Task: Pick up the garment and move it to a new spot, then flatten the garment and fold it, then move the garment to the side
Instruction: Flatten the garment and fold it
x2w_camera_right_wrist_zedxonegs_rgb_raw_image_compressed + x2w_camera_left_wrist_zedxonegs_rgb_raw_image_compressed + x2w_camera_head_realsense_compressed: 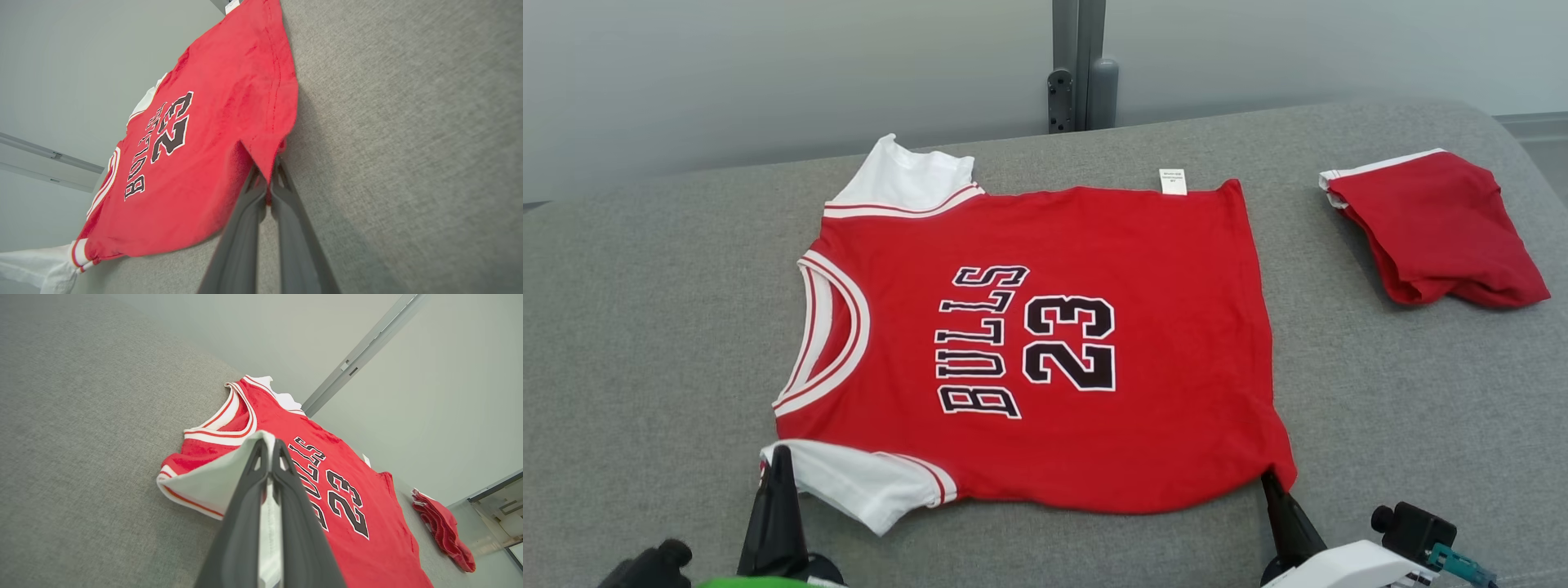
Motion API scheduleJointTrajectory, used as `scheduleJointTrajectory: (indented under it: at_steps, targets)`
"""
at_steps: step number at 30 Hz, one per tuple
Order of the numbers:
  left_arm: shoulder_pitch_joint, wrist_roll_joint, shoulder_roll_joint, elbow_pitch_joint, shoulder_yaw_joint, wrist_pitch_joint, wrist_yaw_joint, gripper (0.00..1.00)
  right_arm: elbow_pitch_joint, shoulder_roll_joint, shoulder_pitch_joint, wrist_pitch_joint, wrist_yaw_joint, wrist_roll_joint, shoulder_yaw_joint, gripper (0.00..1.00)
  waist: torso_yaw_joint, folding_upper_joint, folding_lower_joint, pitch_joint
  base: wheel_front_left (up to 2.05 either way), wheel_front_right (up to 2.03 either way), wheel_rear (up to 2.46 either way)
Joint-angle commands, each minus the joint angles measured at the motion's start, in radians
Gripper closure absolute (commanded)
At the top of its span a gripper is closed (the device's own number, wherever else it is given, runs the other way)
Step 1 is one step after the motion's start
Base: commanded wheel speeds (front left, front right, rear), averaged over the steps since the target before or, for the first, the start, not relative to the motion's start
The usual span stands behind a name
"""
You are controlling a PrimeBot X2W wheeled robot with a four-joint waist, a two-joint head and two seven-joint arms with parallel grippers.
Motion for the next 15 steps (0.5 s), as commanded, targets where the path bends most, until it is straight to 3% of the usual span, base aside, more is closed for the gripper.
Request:
scheduleJointTrajectory:
  at_steps: [1,15]
  targets:
    - [-0.046,0.021,0.01,0.017,0.003,-0.006,-0.008,1.0,-0.003,-0.006,-0.018,-0.007,0.0,0.017,0.001,1.0,-0.004,-0.0001,0.0001,0.006,0.0,0.0,0.0]
    - [-0.471,0.107,0.005,0.315,-0.008,-0.032,-0.055,1.0,-0.018,-0.028,-0.182,-0.016,0.0,0.072,0.015,1.0,-0.025,-0.0001,0.0001,0.126,0.0,0.0,0.0]
